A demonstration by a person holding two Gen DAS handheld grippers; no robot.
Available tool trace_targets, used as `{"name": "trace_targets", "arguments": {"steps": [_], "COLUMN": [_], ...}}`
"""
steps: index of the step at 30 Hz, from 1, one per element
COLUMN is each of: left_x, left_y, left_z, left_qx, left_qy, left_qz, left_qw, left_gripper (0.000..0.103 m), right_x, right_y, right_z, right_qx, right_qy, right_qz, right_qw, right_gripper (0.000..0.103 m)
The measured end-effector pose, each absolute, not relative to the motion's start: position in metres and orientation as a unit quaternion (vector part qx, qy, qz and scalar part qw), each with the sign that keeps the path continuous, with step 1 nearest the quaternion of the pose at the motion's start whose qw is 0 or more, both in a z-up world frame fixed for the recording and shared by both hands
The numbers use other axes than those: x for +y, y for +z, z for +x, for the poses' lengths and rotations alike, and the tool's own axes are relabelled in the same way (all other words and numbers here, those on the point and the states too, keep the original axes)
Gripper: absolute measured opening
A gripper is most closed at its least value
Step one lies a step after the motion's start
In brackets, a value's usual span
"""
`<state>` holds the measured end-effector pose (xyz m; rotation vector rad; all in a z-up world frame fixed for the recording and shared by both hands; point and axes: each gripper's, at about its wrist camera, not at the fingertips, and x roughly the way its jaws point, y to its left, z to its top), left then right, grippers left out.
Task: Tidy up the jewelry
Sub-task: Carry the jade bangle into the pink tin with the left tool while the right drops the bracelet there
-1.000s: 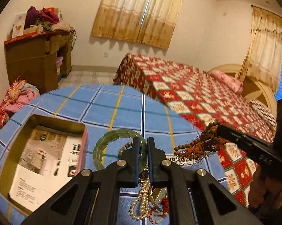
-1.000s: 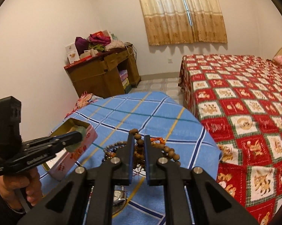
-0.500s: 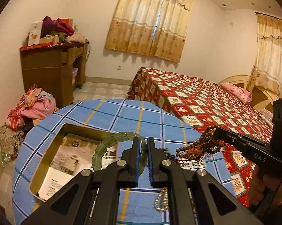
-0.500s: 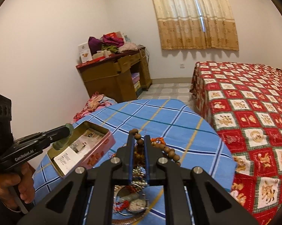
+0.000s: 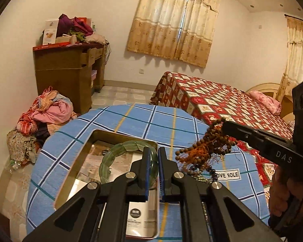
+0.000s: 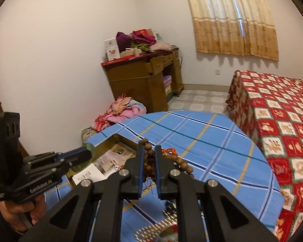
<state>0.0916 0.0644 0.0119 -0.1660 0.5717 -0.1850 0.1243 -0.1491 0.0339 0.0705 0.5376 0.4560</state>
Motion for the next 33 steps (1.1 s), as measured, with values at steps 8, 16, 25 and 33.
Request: {"name": "trace_targets", "arguments": {"steps": [8,16,25,33], "left_x": [0.082,0.093,0.1,0.097], "left_y": [0.01,-0.001,-0.016,-0.025], "left_z": [0.103,0.134,0.15,0.16], "left_qx": [0.28,0.295,0.312,0.336], "left_qy": [-0.073,-0.068,-0.058,-0.046], "left_qz": [-0.075,-0.07,-0.063,-0.051], "left_qw": [0.954,0.951,0.946,0.939], "left_gripper": [0.006,0.006,0.007,0.009], "right_x": [-0.12,-0.092,-0.079,-0.075], "right_y": [0.037,0.022,-0.004,-0.025], "right_z": [0.141,0.167,0.181,0.189], "right_qx": [0.261,0.281,0.315,0.336], "right_qy": [0.242,0.249,0.255,0.25], "right_qz": [0.025,0.022,0.012,0.001], "right_qw": [0.934,0.927,0.914,0.908], "right_gripper": [0.012,0.012,0.012,0.013]}}
